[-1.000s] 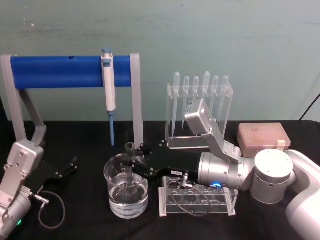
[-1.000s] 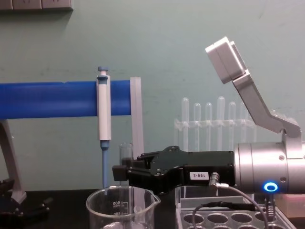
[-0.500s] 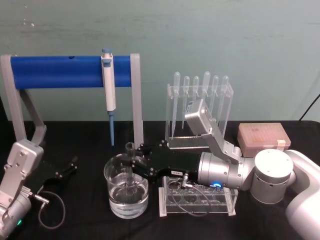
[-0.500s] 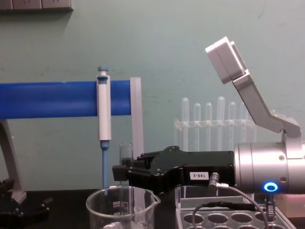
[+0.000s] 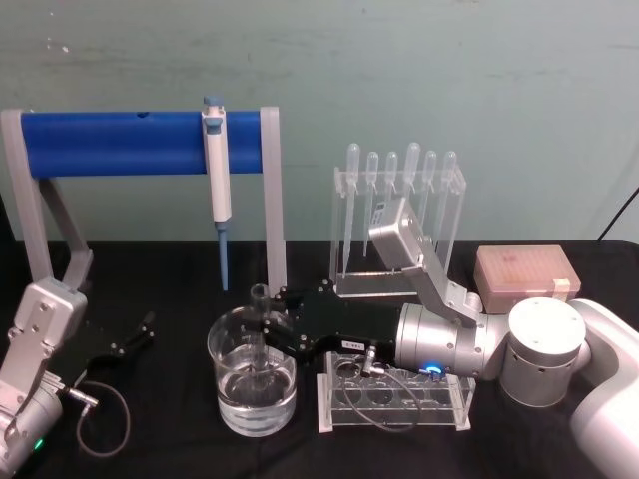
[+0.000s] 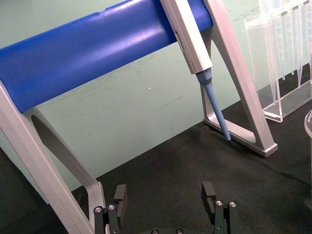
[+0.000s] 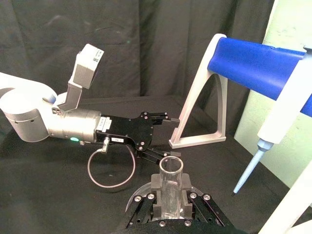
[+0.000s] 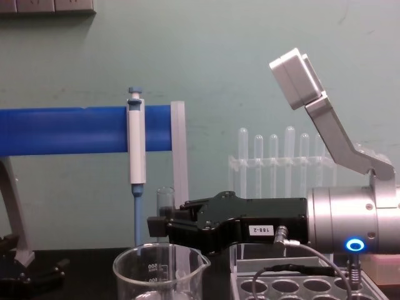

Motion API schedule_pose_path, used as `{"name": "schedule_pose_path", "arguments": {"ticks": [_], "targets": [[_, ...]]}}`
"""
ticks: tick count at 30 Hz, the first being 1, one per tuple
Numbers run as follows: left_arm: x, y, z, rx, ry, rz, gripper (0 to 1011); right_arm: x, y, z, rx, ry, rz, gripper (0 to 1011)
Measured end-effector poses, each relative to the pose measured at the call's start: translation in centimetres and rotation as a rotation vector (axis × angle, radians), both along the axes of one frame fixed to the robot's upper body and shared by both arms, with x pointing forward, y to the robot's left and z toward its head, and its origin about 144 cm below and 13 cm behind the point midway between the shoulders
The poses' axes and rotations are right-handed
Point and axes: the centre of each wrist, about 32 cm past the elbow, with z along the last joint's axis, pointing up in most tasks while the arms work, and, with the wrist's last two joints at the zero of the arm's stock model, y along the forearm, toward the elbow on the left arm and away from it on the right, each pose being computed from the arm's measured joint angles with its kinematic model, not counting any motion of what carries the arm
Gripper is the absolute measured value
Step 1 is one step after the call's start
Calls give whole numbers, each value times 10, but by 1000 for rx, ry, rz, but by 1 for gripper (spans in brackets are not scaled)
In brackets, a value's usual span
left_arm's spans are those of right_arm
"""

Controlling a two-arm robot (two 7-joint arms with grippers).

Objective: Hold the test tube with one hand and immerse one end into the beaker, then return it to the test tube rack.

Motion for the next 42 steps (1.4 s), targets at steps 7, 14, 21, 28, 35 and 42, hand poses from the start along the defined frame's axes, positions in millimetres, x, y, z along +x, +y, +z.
{"name": "schedule_pose_path", "arguments": {"ticks": [7,14,21,28,35,42], "targets": [[0,0,0,0,0,0,1000,0,0,0,0,0,0,224],[0,0,0,0,0,0,1000,0,0,0,0,0,0,224],[0,0,0,0,0,0,1000,0,0,0,0,0,0,224],[0,0,0,0,0,0,1000,0,0,0,0,0,0,224],[0,0,0,0,0,0,1000,0,0,0,0,0,0,224],[0,0,0,0,0,0,1000,0,0,0,0,0,0,224]]}}
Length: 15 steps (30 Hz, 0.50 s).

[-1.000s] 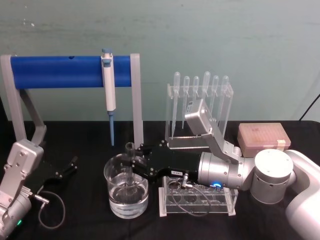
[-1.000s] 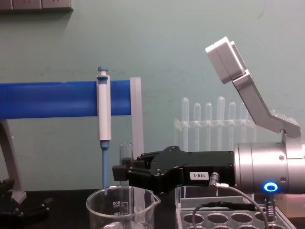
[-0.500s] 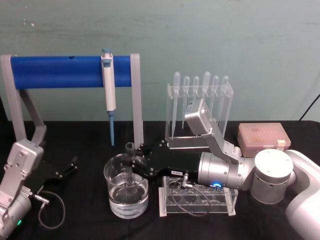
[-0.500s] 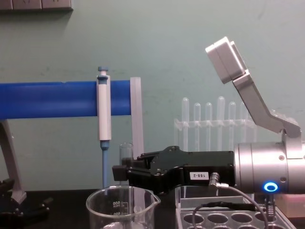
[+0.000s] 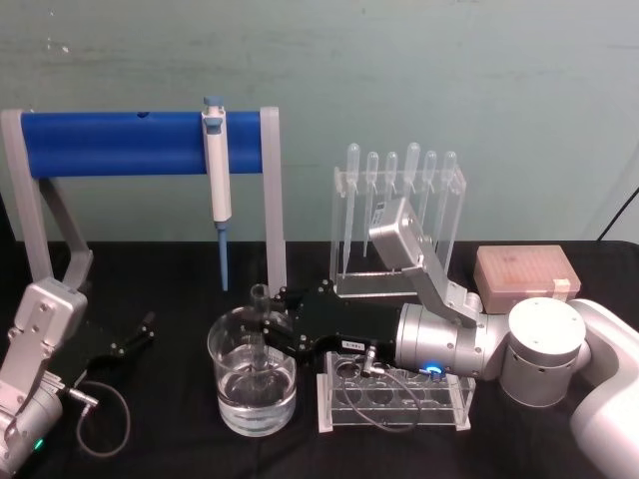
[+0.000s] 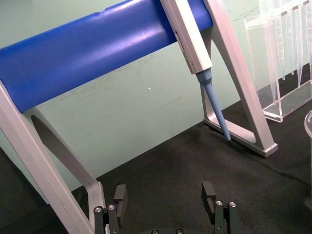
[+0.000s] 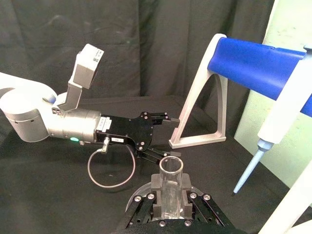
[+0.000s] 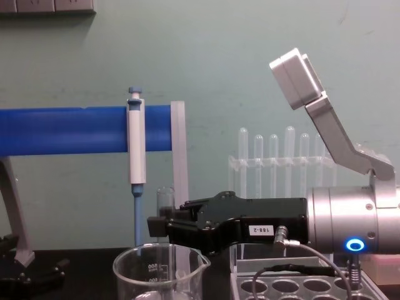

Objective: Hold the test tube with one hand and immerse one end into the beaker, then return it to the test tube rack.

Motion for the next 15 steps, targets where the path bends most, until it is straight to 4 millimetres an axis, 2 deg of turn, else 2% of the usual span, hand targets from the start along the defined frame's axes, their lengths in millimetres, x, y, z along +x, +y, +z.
{"name": "schedule_pose_path", "arguments": {"ticks": [15], "targets": [[0,0,0,0,0,0,1000,0,0,0,0,0,0,224]]}}
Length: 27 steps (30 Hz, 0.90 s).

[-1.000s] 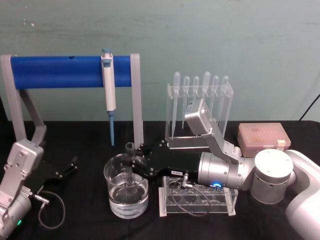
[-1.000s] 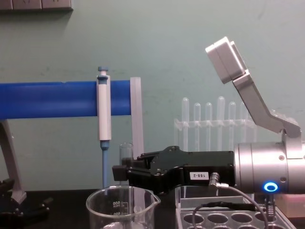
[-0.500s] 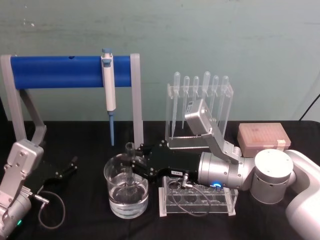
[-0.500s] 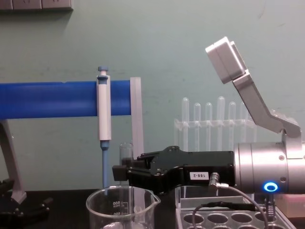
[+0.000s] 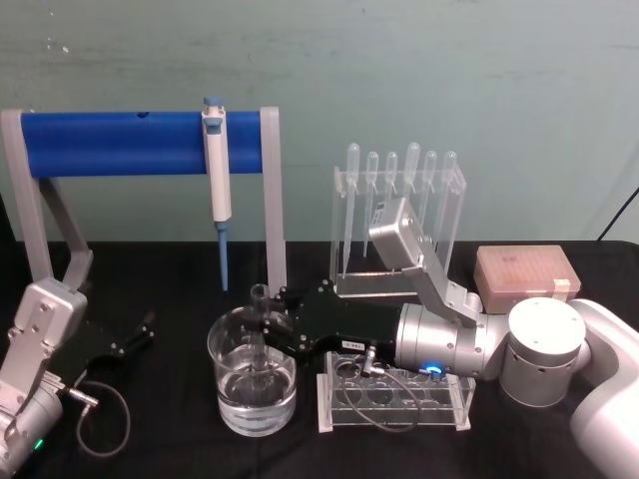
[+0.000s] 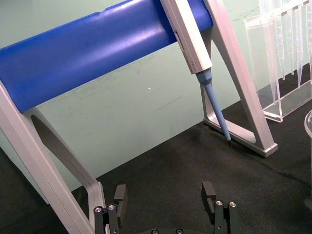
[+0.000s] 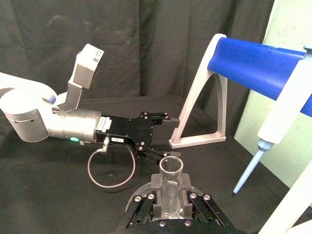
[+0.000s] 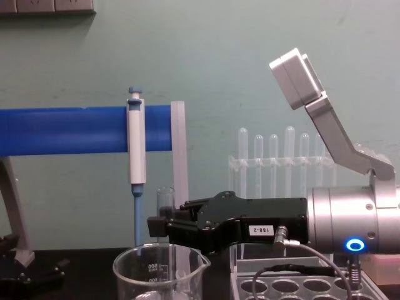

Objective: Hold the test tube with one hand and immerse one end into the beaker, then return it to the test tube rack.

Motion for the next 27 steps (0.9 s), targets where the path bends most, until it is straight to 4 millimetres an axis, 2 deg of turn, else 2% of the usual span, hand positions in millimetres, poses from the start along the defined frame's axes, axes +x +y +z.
{"name": "schedule_pose_path", "arguments": {"ticks": [27], "targets": [[0,0,0,0,0,0,1000,0,0,0,0,0,0,224]]}}
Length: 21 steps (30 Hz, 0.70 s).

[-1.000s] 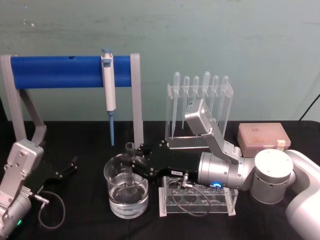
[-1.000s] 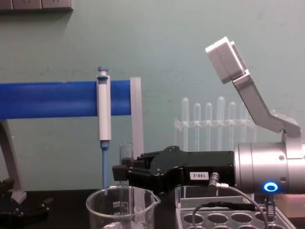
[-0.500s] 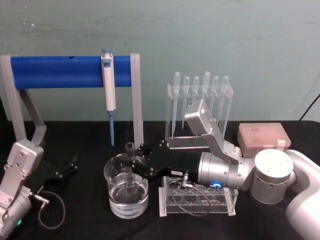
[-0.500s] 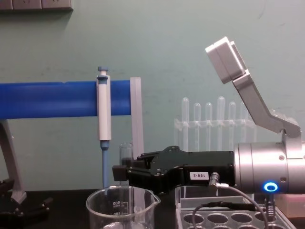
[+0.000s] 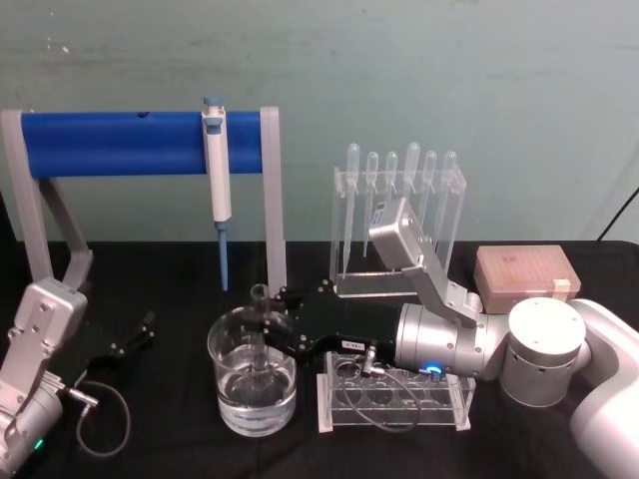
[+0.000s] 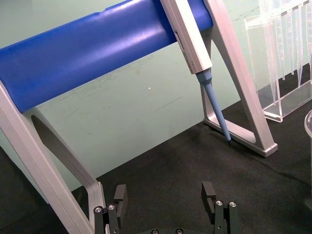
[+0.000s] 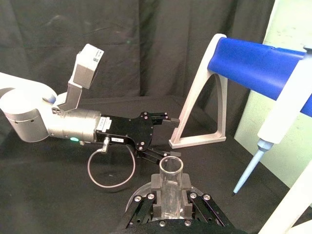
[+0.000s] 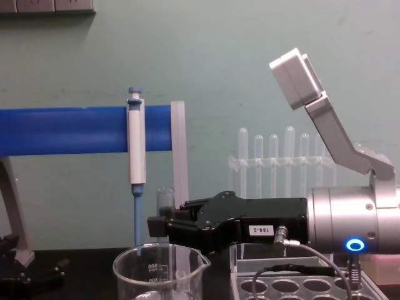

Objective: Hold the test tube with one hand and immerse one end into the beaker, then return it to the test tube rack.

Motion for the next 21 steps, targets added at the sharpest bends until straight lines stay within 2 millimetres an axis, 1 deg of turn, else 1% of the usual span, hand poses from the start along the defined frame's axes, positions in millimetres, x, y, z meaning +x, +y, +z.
{"name": "schedule_pose_path", "arguments": {"ticks": [21], "targets": [[0,0,0,0,0,0,1000,0,0,0,0,0,0,224]]}}
